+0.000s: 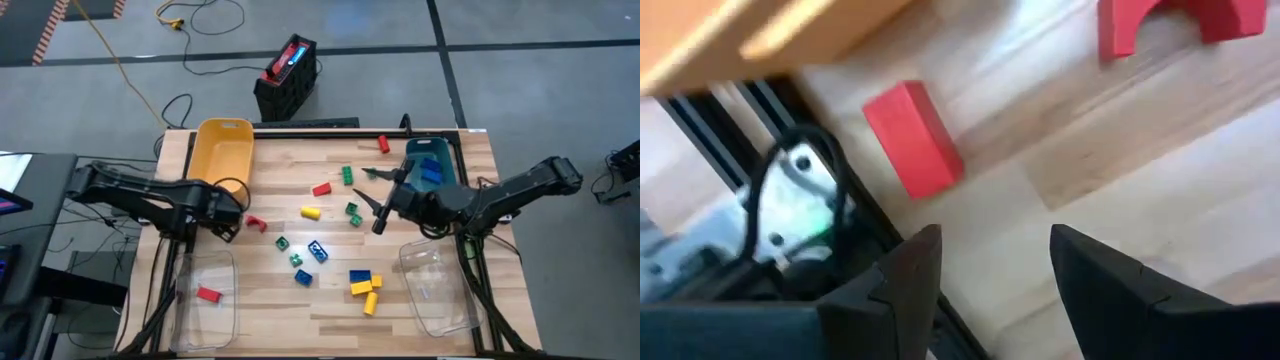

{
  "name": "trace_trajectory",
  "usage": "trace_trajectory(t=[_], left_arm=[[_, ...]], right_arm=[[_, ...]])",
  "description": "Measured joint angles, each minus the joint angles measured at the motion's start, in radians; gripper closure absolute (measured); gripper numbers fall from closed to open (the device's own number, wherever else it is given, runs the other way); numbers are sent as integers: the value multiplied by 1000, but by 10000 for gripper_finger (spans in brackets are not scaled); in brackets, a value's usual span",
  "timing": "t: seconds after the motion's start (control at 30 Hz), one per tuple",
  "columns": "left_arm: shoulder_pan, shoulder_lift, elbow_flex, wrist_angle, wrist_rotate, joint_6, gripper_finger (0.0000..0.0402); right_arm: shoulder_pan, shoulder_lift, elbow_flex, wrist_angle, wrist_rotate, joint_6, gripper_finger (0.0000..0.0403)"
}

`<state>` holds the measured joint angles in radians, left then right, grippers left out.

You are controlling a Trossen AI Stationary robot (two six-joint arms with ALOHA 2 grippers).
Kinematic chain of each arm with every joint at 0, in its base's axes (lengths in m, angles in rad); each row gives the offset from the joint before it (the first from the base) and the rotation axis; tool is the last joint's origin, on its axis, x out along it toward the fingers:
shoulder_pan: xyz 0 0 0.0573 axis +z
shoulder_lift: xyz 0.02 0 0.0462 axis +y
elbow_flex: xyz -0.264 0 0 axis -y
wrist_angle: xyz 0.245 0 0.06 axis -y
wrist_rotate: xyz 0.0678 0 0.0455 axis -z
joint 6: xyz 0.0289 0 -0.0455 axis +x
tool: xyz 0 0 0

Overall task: Sort blocks
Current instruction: Adjust the yellow bin

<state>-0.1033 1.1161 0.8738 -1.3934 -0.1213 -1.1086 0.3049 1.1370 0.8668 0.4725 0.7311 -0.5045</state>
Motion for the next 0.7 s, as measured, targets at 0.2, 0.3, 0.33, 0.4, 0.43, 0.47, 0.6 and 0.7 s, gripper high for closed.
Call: trace_trajectory(t=[0.2, 0.3, 0.33, 0.4, 0.43, 0.47, 0.6, 0.7], left_arm=[[-3, -25, -67, 37, 64, -107, 219], [8, -46, -104, 113, 58, -163, 219], [14, -51, -117, 139, 55, -173, 219], [30, -50, -138, 168, 50, -177, 219], [39, -43, -143, 171, 50, -177, 219], [47, -34, -146, 172, 50, -179, 219], [81, -1, -153, 172, 53, -156, 219], [113, 15, -154, 180, 44, -116, 218]], right_arm=[[20, -27, 19, -1, 0, -72, 154], [23, -42, 14, 1, 0, -59, 154], [22, -41, 14, -5, 0, -61, 154], [16, -41, 12, -20, 0, -83, 154], [12, -42, 12, -24, -1, -88, 154], [7, -43, 12, -24, -2, -89, 154], [-15, -35, 12, -68, -5, -87, 154], [-44, -37, 12, -89, -10, -56, 154]])
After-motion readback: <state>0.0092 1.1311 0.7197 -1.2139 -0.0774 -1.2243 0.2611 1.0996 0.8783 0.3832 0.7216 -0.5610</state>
